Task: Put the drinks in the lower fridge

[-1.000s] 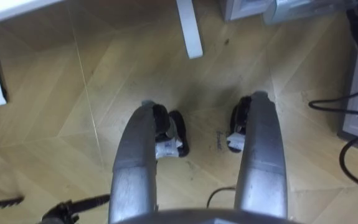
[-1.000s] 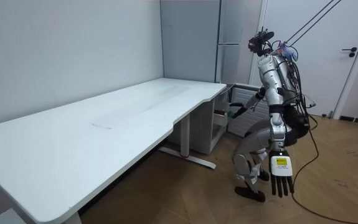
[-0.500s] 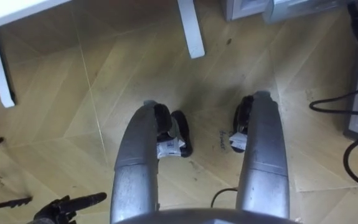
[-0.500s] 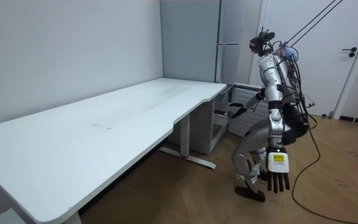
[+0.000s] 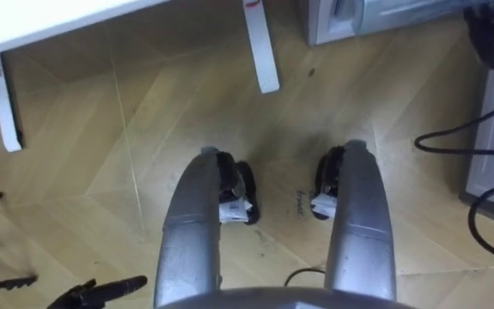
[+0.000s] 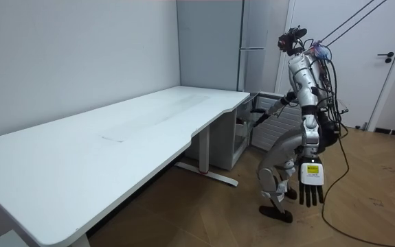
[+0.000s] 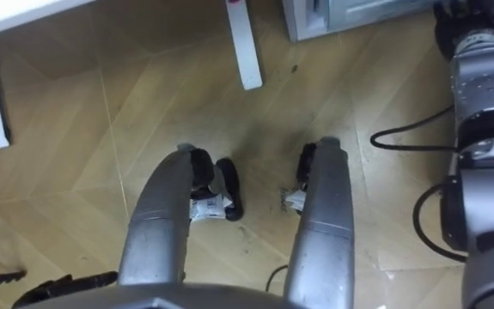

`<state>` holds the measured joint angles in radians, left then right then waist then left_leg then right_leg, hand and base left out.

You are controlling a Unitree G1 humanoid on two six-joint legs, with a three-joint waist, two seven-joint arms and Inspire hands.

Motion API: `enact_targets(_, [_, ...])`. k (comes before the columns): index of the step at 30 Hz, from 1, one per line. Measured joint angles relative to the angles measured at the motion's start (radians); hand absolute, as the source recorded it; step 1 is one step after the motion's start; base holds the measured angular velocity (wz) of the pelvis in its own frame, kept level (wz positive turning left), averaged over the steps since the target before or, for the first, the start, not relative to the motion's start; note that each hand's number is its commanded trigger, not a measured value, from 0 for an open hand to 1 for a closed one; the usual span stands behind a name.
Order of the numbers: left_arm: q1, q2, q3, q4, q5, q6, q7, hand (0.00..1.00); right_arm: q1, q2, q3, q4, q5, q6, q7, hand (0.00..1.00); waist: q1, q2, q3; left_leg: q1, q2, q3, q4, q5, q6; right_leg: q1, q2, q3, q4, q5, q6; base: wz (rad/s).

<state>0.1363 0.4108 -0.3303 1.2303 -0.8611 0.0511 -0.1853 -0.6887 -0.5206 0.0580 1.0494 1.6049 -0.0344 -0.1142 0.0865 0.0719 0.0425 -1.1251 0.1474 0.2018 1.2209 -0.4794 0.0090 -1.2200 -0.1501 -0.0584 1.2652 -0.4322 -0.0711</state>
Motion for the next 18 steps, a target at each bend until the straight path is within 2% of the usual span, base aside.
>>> enact_targets(5, [0.014, 0.000, -0.006, -0.001, 0.000, -0.008, 0.000, 0.00, -0.003, 0.015, -0.001, -0.007, 0.006, -0.007, 0.001, 0.00, 0.009, -0.003, -0.0019, 0.028, -0.004, -0.017, -0.030, 0.008, 0.004, 0.052, -0.002, -0.024, -0.046, 0.011, 0.008, 0.04])
enact_targets(8, [0.028, 0.000, -0.006, -0.001, 0.000, 0.004, -0.001, 0.00, -0.009, 0.015, -0.004, -0.007, 0.009, -0.009, 0.021, 0.00, 0.036, -0.003, -0.0021, 0.052, -0.008, -0.020, -0.050, 0.013, 0.010, 0.084, -0.008, -0.034, -0.068, 0.014, 0.013, 0.08])
enact_targets(9, [0.035, 0.000, -0.007, -0.001, 0.001, 0.009, -0.001, 0.00, -0.011, 0.015, -0.005, -0.007, 0.009, -0.012, 0.032, 0.00, 0.039, -0.003, -0.0024, 0.057, -0.020, -0.026, -0.056, 0.016, 0.009, 0.092, -0.021, -0.048, -0.069, 0.013, 0.014, 0.20])
enact_targets(12, [0.042, 0.001, -0.006, -0.001, 0.000, 0.017, 0.000, 0.00, -0.017, 0.015, -0.022, -0.007, 0.016, -0.022, 0.066, 0.00, 0.051, -0.002, -0.0028, 0.054, -0.029, -0.034, -0.061, 0.023, 0.017, 0.101, -0.043, -0.073, -0.076, 0.012, 0.015, 0.18])
enact_targets(13, [0.044, 0.001, -0.006, -0.001, 0.000, 0.021, 0.000, 0.00, -0.017, 0.015, -0.023, -0.007, 0.020, -0.029, 0.073, 0.00, 0.052, -0.002, -0.0029, 0.054, -0.040, -0.042, -0.066, 0.027, 0.017, 0.106, -0.054, -0.081, -0.078, 0.012, 0.016, 0.18])
enact_targets(16, [0.053, 0.001, -0.006, -0.001, 0.000, 0.025, 0.001, 0.00, -0.017, 0.020, -0.024, -0.004, 0.037, -0.039, 0.083, 0.00, 0.057, 0.000, -0.0027, 0.055, -0.043, -0.050, -0.068, 0.031, 0.023, 0.118, -0.064, -0.095, -0.085, 0.012, 0.018, 0.13])
enact_targets(18, [0.054, 0.000, -0.007, -0.001, 0.000, 0.034, 0.008, 0.00, -0.016, 0.020, -0.025, 0.000, 0.037, -0.041, 0.083, 0.00, 0.057, 0.000, -0.0027, 0.055, -0.055, -0.058, -0.069, 0.033, 0.021, 0.122, -0.070, -0.099, -0.085, 0.011, 0.019, 0.09])
